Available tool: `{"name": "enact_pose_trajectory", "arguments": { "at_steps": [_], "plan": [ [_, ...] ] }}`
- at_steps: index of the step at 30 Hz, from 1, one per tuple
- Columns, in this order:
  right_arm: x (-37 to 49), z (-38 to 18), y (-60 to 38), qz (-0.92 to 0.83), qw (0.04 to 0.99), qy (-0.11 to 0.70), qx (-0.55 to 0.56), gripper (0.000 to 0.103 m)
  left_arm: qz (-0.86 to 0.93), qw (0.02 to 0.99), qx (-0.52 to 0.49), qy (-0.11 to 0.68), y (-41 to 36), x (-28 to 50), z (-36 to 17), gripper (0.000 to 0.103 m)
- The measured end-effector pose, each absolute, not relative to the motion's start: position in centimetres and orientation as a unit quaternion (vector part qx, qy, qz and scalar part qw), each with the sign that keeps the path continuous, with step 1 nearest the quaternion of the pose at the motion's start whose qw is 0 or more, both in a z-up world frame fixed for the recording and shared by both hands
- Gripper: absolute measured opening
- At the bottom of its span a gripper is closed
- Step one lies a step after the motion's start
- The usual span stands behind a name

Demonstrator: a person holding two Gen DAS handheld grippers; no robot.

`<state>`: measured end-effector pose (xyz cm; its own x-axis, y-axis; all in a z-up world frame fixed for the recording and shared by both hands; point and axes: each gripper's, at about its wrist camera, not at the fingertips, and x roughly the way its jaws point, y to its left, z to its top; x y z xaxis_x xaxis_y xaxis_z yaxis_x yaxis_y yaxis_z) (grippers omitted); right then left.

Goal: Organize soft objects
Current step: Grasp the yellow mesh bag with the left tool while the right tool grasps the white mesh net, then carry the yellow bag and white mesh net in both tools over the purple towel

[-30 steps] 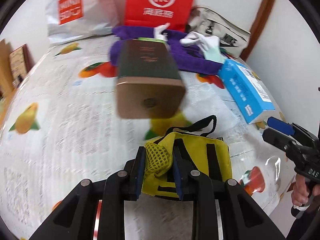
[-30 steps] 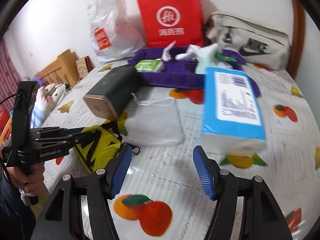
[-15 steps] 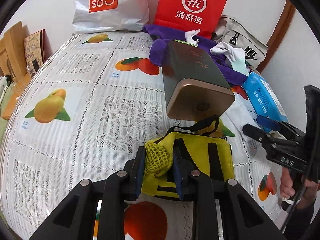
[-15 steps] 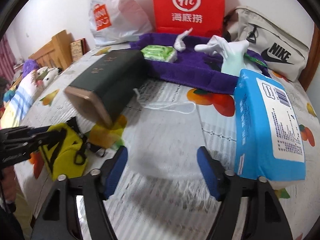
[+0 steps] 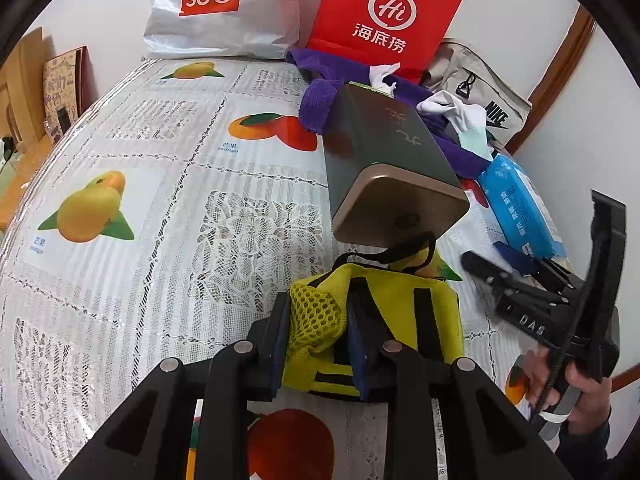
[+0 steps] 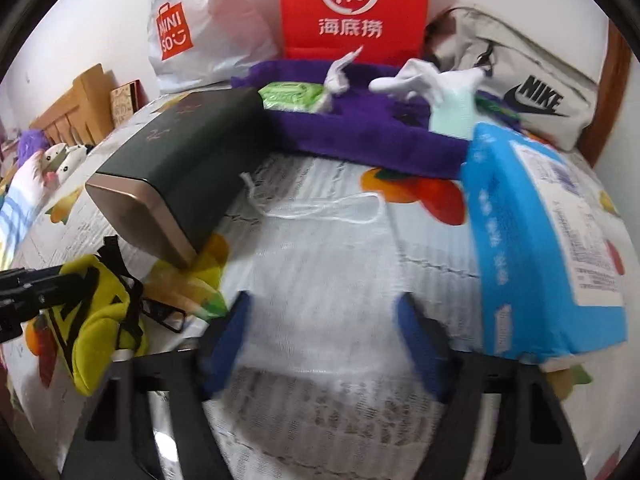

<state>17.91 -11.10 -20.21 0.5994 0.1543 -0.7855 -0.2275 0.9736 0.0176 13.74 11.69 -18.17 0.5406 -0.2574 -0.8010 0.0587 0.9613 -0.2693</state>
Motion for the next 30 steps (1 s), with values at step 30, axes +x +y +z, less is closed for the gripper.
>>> {"name": "enact_pose_trajectory", "arguments": {
  "at_steps": [30],
  "plan": [
    [4.1,-18.2,-24.6,0.113,0.897,0.424,0.047,0.008,-0.099,0.882,-0.074,0.454,5.2,10.1,-14.4,0.025]
  ]
}}
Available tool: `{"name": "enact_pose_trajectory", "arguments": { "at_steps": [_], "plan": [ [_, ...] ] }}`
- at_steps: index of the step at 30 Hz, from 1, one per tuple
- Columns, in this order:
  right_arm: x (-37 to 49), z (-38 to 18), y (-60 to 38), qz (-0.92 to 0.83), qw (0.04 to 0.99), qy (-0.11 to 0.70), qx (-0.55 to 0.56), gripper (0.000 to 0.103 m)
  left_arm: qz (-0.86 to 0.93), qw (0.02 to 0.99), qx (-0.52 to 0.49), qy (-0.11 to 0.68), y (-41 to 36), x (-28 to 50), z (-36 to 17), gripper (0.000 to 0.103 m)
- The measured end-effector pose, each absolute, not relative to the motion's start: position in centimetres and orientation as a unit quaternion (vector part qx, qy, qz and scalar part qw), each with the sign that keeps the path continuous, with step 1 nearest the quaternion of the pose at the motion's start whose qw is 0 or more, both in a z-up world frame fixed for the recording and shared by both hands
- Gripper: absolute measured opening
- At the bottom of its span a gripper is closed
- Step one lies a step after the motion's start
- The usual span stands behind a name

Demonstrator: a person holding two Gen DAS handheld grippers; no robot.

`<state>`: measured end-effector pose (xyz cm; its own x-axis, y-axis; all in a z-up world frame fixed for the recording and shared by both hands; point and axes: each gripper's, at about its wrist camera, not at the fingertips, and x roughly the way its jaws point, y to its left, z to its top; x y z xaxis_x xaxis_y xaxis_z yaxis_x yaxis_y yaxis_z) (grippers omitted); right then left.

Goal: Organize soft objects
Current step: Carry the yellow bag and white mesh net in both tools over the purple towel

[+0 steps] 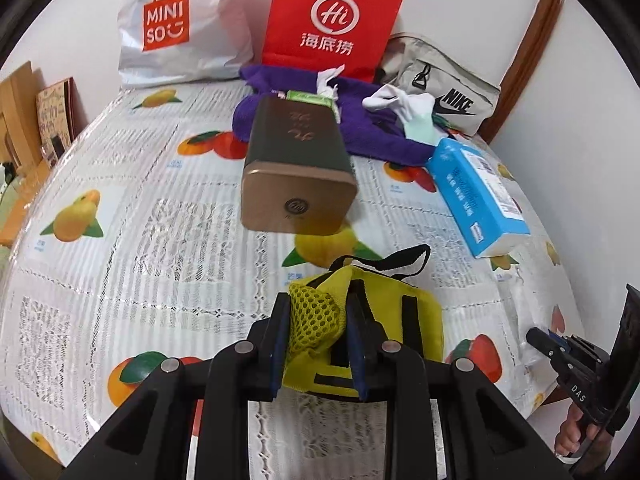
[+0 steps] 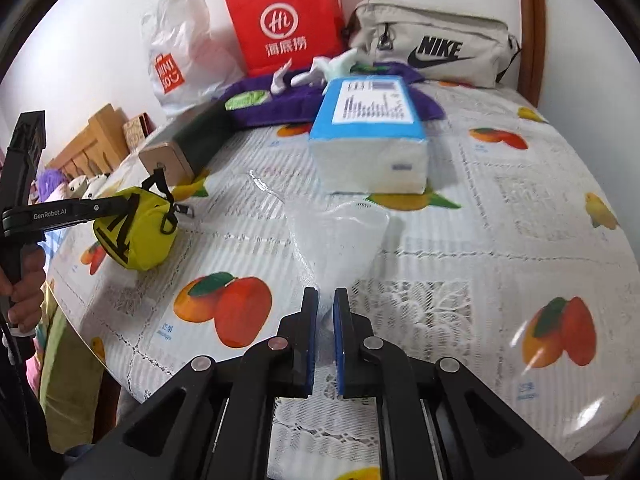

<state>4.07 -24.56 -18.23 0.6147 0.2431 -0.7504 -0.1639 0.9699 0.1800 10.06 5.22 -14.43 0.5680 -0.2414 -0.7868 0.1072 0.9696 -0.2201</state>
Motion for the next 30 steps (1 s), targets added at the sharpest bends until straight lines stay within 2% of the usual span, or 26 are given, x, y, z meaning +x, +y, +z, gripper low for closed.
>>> {"name": "enact_pose_trajectory", "arguments": {
  "at_steps": [30],
  "plan": [
    [5.8,-11.4,-25.5,0.119,0.918,0.375,0.048,0.008,-0.099,0.901,-0.066,0.417,3.6,10.0,-7.9,0.025]
  ]
}}
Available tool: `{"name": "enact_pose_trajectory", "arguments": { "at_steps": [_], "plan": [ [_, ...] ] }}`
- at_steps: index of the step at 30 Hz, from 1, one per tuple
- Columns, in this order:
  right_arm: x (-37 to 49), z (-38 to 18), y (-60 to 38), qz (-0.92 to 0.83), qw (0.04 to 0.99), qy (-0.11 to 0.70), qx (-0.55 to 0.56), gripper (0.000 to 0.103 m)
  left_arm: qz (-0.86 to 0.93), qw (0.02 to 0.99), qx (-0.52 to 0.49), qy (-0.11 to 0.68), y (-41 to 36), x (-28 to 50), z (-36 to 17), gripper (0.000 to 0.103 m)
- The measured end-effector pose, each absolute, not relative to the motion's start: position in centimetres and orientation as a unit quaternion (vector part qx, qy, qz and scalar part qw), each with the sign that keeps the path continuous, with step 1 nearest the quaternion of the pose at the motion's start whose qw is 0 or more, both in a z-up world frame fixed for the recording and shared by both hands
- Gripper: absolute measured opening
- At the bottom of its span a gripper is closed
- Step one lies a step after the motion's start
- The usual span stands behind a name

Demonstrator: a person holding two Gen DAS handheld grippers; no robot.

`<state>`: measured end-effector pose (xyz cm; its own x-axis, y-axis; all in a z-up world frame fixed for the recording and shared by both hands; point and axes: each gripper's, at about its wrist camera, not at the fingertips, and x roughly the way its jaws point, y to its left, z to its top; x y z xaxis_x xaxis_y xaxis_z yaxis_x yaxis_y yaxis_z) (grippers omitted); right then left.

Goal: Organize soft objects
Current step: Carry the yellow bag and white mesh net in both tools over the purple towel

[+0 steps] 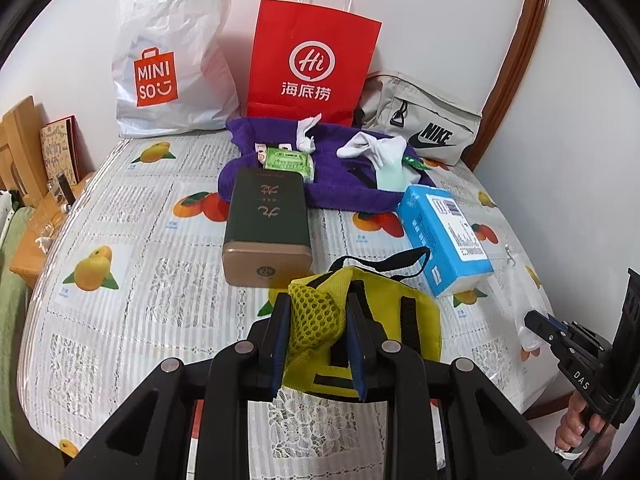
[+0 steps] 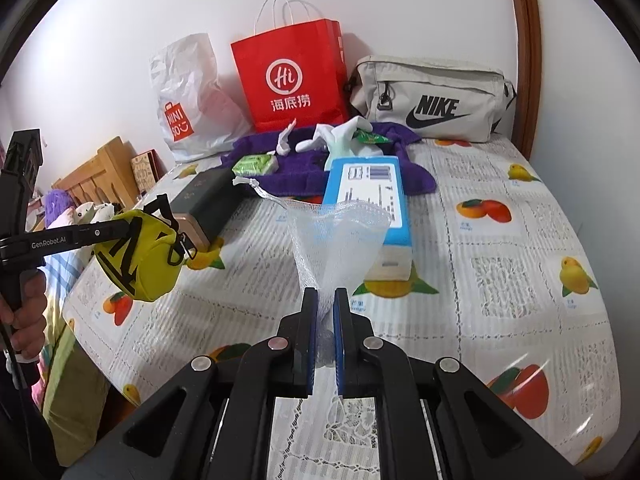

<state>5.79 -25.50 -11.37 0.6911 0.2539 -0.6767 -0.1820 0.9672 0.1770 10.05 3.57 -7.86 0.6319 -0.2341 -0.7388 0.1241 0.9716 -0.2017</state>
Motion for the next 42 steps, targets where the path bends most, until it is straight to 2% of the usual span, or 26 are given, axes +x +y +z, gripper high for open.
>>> {"name": "enact_pose_trajectory", "arguments": {
  "at_steps": [42],
  "plan": [
    [14.6,-1.7,-24.1,0.133,0.944,0.302,0.02,0.008,-0.107,0.918,-0.066,0.375,3.4,18.5,-1.2,0.025]
  ]
}}
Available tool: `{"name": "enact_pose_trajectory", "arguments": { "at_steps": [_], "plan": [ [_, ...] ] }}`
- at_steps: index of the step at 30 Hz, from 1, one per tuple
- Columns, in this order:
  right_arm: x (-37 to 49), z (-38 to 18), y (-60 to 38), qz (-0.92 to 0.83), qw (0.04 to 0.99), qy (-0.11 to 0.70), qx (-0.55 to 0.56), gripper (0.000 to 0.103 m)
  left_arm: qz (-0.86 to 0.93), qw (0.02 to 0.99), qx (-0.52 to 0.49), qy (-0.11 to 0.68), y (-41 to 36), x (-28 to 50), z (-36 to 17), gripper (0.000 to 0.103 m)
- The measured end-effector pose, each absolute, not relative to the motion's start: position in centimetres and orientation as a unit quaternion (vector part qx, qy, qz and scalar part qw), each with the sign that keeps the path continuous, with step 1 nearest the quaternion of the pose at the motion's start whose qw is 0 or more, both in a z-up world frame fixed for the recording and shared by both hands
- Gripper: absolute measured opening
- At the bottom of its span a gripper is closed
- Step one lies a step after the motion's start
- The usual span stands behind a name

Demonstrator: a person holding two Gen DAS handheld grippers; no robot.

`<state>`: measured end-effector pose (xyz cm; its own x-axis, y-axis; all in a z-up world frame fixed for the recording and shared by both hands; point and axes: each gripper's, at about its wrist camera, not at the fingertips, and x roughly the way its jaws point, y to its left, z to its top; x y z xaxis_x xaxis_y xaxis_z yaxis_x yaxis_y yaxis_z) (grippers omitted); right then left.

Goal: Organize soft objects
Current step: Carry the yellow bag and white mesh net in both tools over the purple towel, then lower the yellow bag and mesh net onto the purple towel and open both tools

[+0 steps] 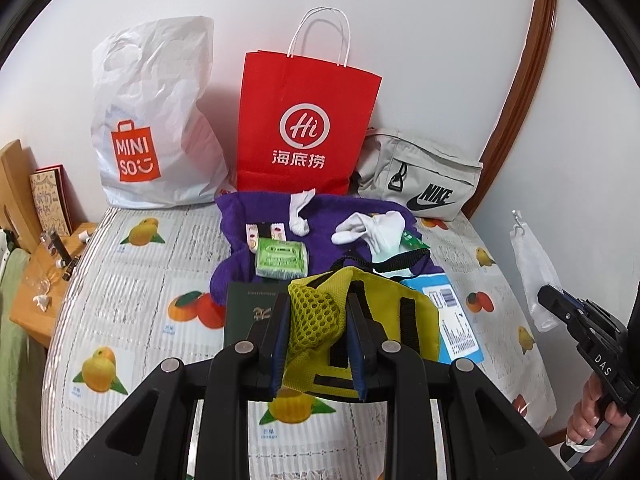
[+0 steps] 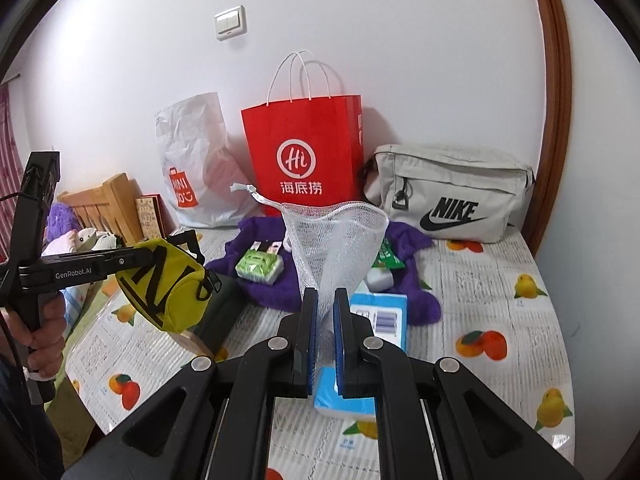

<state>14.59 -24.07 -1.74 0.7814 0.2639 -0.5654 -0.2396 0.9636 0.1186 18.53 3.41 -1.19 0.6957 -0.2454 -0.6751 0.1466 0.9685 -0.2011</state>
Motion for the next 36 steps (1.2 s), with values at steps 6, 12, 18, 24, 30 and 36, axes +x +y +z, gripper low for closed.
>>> {"name": "enact_pose_trajectory", "arguments": {
  "at_steps": [6,12,18,24,30,36],
  "plan": [
    [16.2,-1.2,-23.9,0.137,0.944,0.298,0.018,0.008,-0.103,0.92,-0.07,0.371,3.5,20.1,-0.7,0.025],
    [18.0,-1.6,-23.9,0.135,0.944,0.3,0.017,0.008,-0.097,0.918,-0.073,0.377,3.9,21.8,-1.3,0.025],
    [20.2,-2.8,-23.8,0.138,0.943,0.303,0.011,0.008,-0.088,0.914,-0.075,0.389,4.4,23.8,-2.6,0.025],
    [23.4,-4.1,-23.4,0.142,0.939,0.314,0.013,0.008,-0.079,0.911,-0.078,0.398,4.9,26.0,-3.7,0.025],
    [26.4,-5.6,-23.1,0.143,0.935,0.325,0.008,0.008,-0.07,0.906,-0.079,0.41,5.3,28.4,-5.0,0.025],
    [29.2,-7.1,-23.3,0.136,0.931,0.339,0.007,0.008,-0.07,0.901,-0.077,0.421,5.0,30.9,-6.4,0.025]
  ]
}}
